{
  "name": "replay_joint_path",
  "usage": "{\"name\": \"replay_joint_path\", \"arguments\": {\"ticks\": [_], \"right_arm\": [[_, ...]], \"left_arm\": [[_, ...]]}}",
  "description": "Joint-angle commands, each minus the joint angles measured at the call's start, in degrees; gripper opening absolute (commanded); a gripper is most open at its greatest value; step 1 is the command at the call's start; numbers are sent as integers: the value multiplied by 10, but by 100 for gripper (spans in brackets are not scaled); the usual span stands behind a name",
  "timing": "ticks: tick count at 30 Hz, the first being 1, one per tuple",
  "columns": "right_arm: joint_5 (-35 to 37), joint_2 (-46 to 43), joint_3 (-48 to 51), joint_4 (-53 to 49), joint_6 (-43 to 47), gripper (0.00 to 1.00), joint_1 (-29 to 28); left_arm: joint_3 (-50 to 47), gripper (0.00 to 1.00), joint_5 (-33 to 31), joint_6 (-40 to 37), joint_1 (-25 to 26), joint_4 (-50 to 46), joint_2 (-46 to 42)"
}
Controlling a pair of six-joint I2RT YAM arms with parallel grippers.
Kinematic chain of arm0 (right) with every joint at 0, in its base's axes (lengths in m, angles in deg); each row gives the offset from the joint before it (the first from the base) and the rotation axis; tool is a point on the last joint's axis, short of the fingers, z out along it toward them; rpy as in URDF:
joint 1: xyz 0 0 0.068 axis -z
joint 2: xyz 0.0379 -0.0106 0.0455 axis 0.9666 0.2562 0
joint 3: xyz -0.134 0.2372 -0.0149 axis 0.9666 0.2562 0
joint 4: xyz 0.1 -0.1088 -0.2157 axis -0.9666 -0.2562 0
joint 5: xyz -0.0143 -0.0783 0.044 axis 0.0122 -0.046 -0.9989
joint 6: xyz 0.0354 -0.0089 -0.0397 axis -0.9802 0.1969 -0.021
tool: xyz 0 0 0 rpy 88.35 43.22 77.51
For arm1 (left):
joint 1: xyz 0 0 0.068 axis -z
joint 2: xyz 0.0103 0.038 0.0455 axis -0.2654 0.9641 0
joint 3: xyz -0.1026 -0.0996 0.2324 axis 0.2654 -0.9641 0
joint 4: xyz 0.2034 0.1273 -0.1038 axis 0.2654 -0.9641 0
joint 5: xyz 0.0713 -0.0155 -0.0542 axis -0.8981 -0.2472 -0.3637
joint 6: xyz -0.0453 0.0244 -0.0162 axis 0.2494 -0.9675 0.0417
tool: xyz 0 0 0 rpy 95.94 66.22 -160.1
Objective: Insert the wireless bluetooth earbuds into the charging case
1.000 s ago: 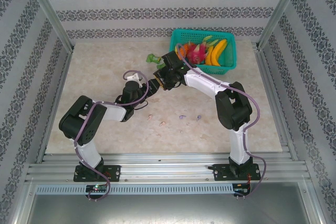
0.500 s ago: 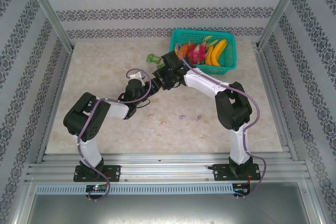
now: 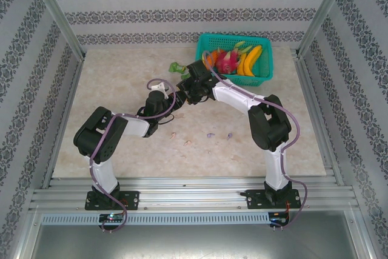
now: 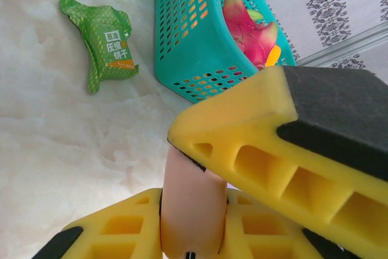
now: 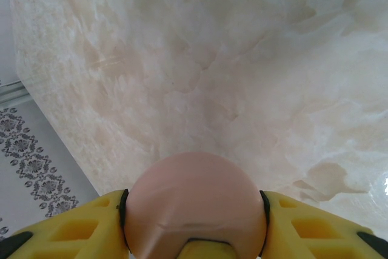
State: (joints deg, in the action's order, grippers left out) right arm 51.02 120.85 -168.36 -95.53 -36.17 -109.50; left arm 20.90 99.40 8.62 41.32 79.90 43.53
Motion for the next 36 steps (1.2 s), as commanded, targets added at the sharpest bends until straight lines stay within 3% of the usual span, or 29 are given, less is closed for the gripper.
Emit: {"name": "replay_joint_path", "arguments": {"ticks": [1,5,9,13,17,22,26,30,36], "right_arm": [[-9,-26,10,-13,0,48,-8],[-9,-30,11,-9,0,53,-5],[-14,-42,4,-1,11,72,8],[-31,-65,4,8,33,79,39],[-46,-108,39,21,87,80,76],[-48,-172,125,66,196,81,106],[-66,-217,220,160,285,80,109],[-127,-253,302,271,362,79,107],[-175,-270,339,296,446,78,96]], "left_arm": [[19,18,-9,-1,5,9,3],[17,15,-6,-1,5,5,-1],[12,12,3,0,5,-5,-8],[10,11,32,-6,0,-37,-29],[6,10,76,-43,-12,-105,-79],[13,9,182,-96,-47,-195,-144],[26,9,261,-130,-71,-256,-179],[46,9,340,-158,-87,-312,-190],[65,9,400,-172,-96,-346,-186]]}}
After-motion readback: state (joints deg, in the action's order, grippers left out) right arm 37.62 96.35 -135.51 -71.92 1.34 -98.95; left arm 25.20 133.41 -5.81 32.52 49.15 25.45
